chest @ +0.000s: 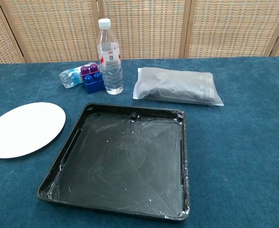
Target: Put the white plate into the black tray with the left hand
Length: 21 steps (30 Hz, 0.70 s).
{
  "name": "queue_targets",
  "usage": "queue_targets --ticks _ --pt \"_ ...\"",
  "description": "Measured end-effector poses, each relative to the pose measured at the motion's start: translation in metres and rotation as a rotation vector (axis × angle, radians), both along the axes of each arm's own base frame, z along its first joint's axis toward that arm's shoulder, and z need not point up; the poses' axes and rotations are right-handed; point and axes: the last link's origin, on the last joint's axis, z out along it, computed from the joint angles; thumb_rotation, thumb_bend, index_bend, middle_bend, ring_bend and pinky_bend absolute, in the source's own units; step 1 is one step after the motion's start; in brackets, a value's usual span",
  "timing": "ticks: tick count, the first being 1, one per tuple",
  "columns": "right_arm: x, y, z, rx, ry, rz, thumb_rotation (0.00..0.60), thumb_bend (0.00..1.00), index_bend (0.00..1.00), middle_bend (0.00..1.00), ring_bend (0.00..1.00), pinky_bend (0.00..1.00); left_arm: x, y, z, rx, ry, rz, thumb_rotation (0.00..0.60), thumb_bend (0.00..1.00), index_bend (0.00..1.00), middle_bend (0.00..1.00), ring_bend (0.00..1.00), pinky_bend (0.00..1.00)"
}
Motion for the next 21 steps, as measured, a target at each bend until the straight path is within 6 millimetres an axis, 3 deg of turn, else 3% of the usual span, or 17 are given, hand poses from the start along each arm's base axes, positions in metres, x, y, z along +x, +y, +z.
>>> queue_targets --ticks 12,15,21 --pt "0.001 0.001 0.001 -0.001 -0.017 0.001 0.6 0.0 0.0 0.0 0.0 0.0 -0.003 0.002 -0.007 -0.031 0.01 0.012 0.6 0.0 0.0 0.0 0.0 0.0" --pt "0.001 0.001 0.0 0.001 -0.01 -0.004 0.6 0.0 0.0 0.0 0.0 0.0 -0.005 0.007 -0.019 -0.079 0.018 0.011 0.6 0.0 0.0 0.0 0.0 0.0" --pt "-0.001 -0.003 -0.004 0.025 -0.005 -0.023 0.6 0.0 0.0 0.0 0.0 0.0 -0.019 0.027 -0.069 -0.183 0.016 -0.022 0.6 0.01 0.03 0.0 0.0 0.0"
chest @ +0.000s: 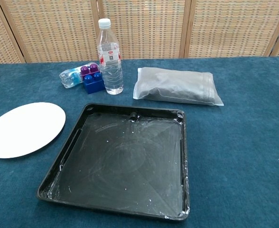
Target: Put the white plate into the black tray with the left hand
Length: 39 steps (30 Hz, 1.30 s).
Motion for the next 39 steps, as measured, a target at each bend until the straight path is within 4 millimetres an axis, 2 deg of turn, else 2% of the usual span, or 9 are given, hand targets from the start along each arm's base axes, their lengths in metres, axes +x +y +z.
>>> queue_targets --ticks 5,7,16,39 --pt "0.0 -0.002 -0.003 0.015 0.007 -0.003 0.6 0.0 0.0 0.0 0.0 0.0 -0.012 0.02 -0.047 -0.027 -0.057 -0.012 0.6 0.15 0.33 0.0 0.0 0.0" --pt "-0.001 -0.002 -0.004 0.017 0.007 -0.005 0.6 0.0 0.0 0.0 0.0 0.0 -0.012 0.027 -0.061 -0.029 -0.083 -0.011 0.6 0.15 0.38 0.0 0.0 0.0" --pt "-0.002 -0.004 -0.004 0.022 0.003 -0.015 0.6 0.0 0.0 0.0 0.0 0.0 -0.013 0.045 -0.096 -0.045 -0.084 0.027 0.6 0.2 0.4 0.0 0.0 0.0" --pt "-0.005 -0.007 -0.006 0.04 0.001 -0.031 0.6 0.0 0.0 0.0 0.0 0.0 -0.015 0.067 -0.116 -0.037 -0.071 0.065 0.6 0.24 0.43 0.0 0.0 0.0"
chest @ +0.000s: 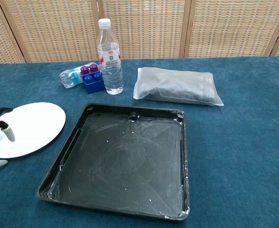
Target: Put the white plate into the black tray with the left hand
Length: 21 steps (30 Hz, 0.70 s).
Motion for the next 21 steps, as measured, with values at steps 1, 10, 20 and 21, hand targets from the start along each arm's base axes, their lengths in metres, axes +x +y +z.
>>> queue_targets --ticks 1,10,20,21 --pt "-0.0003 -0.0003 0.0002 0.0 -0.001 -0.002 0.6 0.0 0.0 0.0 0.0 0.0 -0.0001 0.001 -0.001 -0.002 0.005 0.001 0.6 0.24 0.43 0.0 0.0 0.0" --pt "-0.0023 -0.0027 0.0013 0.002 -0.011 -0.013 0.6 0.0 0.0 0.0 0.0 0.0 0.0025 0.0046 -0.0045 -0.001 0.006 -0.003 0.6 0.41 0.51 0.0 0.0 0.0" --pt "-0.0021 -0.0036 0.0001 0.01 -0.014 -0.012 0.6 0.0 0.0 0.0 0.0 0.0 0.0007 0.0067 -0.001 0.01 0.001 0.012 0.6 0.43 0.67 0.0 0.0 0.0" --pt "-0.0018 -0.0036 0.0002 0.01 -0.016 -0.011 0.6 0.0 0.0 0.0 0.0 0.0 0.0012 0.0075 0.0006 0.017 -0.007 0.012 0.6 0.43 0.68 0.0 0.0 0.0"
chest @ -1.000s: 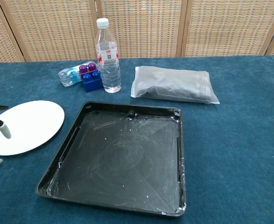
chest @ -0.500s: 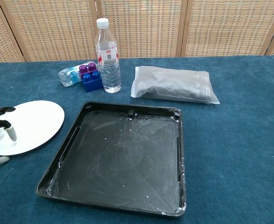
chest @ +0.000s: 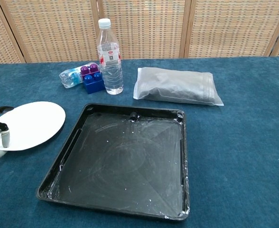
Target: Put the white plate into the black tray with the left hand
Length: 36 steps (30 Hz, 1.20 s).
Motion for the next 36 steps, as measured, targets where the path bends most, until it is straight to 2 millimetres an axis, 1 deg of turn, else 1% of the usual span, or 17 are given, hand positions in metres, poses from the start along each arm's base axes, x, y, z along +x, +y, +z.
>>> queue_targets --ticks 3,9,14,16,19,23,27,31,36 --pt "0.001 0.0 0.001 0.0 -0.004 0.004 0.6 0.0 0.0 0.0 0.0 0.0 0.004 0.007 0.014 0.052 -0.059 -0.006 0.6 0.43 0.7 0.0 0.0 0.0" --pt "0.001 0.001 0.001 0.0 -0.007 0.006 0.6 0.0 0.0 0.0 0.0 0.0 0.02 0.02 0.05 0.147 -0.164 -0.048 0.6 0.43 0.71 0.0 0.0 0.0" --pt "0.002 0.001 0.001 -0.001 -0.007 0.009 0.6 0.0 0.0 0.0 0.0 0.0 0.046 0.028 0.077 0.186 -0.232 -0.116 0.6 0.43 0.72 0.0 0.0 0.0" --pt "0.002 0.001 0.001 -0.001 -0.007 0.009 0.6 0.0 0.0 0.0 0.0 0.0 0.06 0.03 0.085 0.19 -0.254 -0.152 0.6 0.43 0.72 0.0 0.0 0.0" --pt "0.002 0.001 0.001 -0.003 -0.006 0.007 0.6 0.0 0.0 0.0 0.0 0.0 0.084 0.03 0.089 0.185 -0.286 -0.215 0.6 0.43 0.72 0.0 0.0 0.0" --pt "0.001 0.0 0.001 -0.001 -0.005 0.005 0.6 0.0 0.0 0.0 0.0 0.0 0.114 0.024 0.084 0.14 -0.301 -0.307 0.6 0.43 0.72 0.0 0.0 0.0" --pt "0.002 0.0 0.0 -0.001 -0.002 0.006 0.6 0.0 0.0 0.0 0.0 0.0 0.134 0.015 0.066 0.059 -0.292 -0.387 0.6 0.43 0.72 0.0 0.0 0.0" --pt "0.002 0.0 0.0 0.001 -0.001 0.004 0.6 0.0 0.0 0.0 0.0 0.0 0.152 0.002 0.036 -0.031 -0.278 -0.425 0.6 0.43 0.72 0.0 0.0 0.0" --pt "0.001 0.0 -0.001 0.004 -0.001 0.003 0.6 0.0 0.0 0.0 0.0 0.0 0.167 -0.01 0.003 -0.107 -0.289 -0.446 0.6 0.43 0.72 0.0 0.0 0.0"
